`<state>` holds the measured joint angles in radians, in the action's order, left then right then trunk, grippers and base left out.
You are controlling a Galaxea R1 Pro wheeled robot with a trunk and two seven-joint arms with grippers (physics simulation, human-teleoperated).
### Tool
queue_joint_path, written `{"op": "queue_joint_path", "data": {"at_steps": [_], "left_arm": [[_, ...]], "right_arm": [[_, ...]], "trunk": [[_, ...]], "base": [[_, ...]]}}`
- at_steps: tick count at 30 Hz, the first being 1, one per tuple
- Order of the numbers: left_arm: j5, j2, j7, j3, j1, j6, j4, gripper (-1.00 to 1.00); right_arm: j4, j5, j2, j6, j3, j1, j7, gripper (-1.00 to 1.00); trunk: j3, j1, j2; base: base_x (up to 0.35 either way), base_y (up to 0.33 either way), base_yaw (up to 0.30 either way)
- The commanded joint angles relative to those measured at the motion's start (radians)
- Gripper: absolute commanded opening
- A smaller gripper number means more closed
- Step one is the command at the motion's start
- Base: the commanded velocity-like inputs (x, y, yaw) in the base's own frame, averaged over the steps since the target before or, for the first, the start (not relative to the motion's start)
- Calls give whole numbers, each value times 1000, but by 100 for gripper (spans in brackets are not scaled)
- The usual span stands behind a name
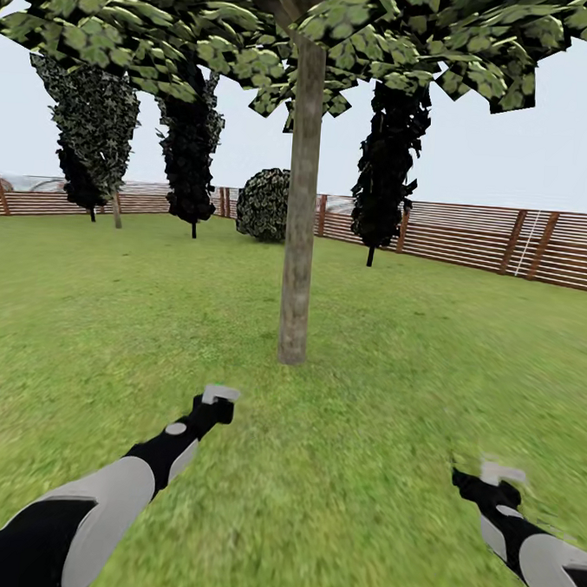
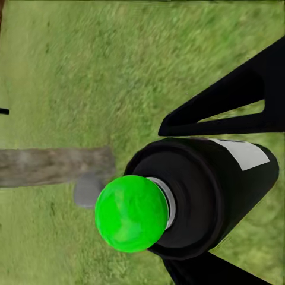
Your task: In the garden, pick up the pesticide atomizer on the floor and spray pesticide onto both trees until each tree trunk is fully covered.
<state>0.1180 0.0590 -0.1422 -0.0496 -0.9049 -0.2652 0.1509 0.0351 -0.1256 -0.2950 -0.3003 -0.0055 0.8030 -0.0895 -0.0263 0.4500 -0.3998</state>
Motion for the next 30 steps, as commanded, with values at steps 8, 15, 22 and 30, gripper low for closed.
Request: {"op": "queue_joint_path", "data": {"at_steps": [8,15,22,30], "left_arm": [[-95,19,8,2,0,-42,-35,-100],[-99,33,5,3,0,-42,-39,-100],[-98,59,3,5,0,-40,-41,-100],[-98,76,4,5,0,-39,-43,-100]], "right_arm": [[19,-31,11,-32,-1,-56,-5,100],[20,-51,10,-36,-2,-63,-6,100],[20,-52,10,-37,-1,-65,-7,100],[20,-51,11,-36,-1,-67,-6,100]], "trunk": [[0,0,0],[0,0,0],[0,0,0],[0,0,0]], "base": [[123,7,0],[329,4,0],[348,0,0],[350,0,0]]}}
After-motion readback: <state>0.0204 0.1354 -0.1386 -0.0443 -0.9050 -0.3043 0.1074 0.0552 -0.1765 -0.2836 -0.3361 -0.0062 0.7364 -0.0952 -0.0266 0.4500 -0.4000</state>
